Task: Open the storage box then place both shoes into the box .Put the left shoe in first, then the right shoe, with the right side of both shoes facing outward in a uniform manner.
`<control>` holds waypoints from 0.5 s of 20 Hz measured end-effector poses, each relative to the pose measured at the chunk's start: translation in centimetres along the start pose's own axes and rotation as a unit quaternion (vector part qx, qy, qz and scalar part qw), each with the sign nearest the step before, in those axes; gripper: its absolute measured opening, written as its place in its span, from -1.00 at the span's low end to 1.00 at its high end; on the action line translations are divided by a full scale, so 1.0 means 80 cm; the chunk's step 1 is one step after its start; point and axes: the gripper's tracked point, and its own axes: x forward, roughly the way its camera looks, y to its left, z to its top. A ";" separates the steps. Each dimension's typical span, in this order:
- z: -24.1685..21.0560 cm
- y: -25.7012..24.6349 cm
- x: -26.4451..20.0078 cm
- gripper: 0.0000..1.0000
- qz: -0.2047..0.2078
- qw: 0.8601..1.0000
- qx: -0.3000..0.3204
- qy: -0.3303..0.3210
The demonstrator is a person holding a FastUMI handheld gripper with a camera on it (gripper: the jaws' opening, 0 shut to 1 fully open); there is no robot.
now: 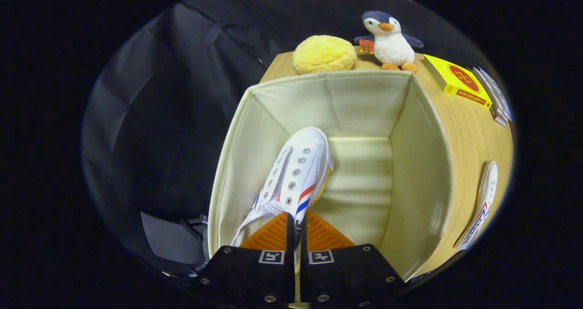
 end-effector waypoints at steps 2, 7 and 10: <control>-0.013 -0.001 0.002 -0.83 0.003 1.000 -0.005 0.014; 0.008 0.004 -0.064 -0.36 0.091 0.995 -0.011 -0.045; 0.021 -0.029 -0.120 0.06 0.095 0.991 -0.027 -0.090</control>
